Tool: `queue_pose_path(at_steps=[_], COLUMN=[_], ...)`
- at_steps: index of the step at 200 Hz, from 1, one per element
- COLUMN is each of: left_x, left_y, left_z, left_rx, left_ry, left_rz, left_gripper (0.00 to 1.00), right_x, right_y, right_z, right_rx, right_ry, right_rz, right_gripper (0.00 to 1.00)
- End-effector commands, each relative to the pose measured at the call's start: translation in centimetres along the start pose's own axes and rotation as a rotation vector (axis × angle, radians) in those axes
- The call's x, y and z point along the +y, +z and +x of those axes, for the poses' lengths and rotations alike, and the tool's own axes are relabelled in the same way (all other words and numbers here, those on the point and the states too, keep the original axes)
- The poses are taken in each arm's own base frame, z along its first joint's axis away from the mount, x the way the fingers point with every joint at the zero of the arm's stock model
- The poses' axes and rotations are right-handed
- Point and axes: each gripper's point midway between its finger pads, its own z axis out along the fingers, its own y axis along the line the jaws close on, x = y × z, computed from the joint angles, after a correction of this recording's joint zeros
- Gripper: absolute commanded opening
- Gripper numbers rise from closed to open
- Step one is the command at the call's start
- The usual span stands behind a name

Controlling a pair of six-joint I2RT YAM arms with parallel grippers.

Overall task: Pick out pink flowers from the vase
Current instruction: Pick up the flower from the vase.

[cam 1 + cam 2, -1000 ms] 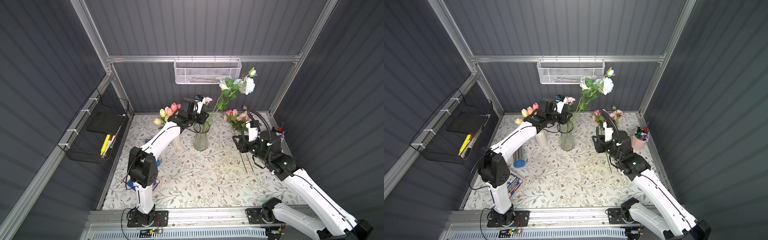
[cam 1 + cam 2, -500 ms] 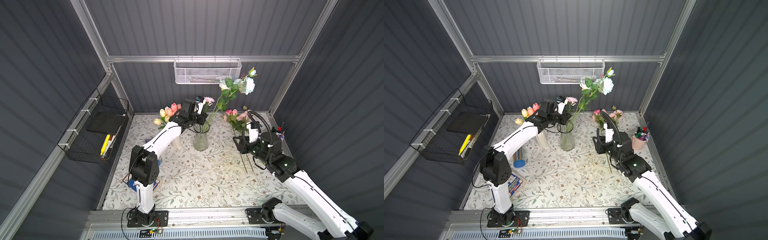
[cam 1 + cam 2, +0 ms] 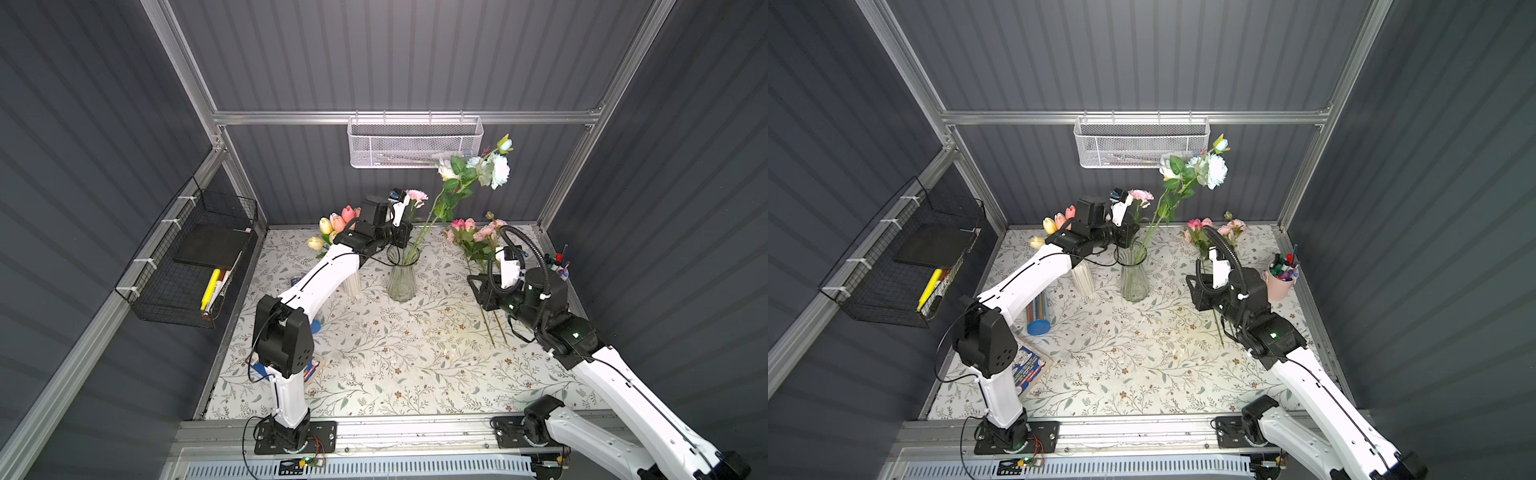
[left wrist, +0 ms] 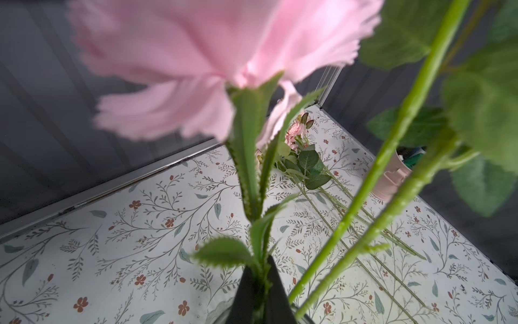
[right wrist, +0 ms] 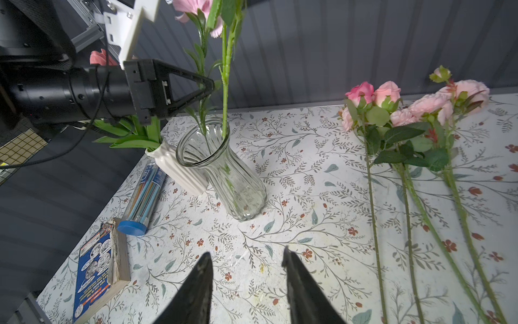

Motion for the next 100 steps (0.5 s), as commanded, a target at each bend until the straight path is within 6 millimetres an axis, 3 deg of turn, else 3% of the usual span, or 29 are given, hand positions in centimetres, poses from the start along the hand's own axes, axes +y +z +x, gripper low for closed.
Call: queue_pose_path(at_steps=[1, 40, 79, 100], left_x=[-0.8, -1.5, -2.6, -3.4], left_y=[-4.0, -9.1, -16.5, -20.2], left_z=[-4.6, -9.1, -13.3, -14.8], left_rx=[-0.105, -0.231, -0.408, -0.479], left_ry=[0.061, 0.100, 0.122, 0.143], left_rz=[-0.027, -0.076, -0.129, -0.140], left_gripper=[0.06, 0.08, 0.08, 0.09], right_x=[0.9, 1.9, 3.3, 5.3], right_y=[-0.5, -1.1, -1.8, -2.3], right_z=[-0.4, -1.9, -3.3, -4.1], right_rx=[-0.013, -0.042, -0.071, -0.106], right_ry=[-0.014, -0.062, -0.104, -0.136], right_rz=[-0.040, -0.071, -0.131, -0.223], right_gripper=[0.44, 0.45, 0.45, 0.45])
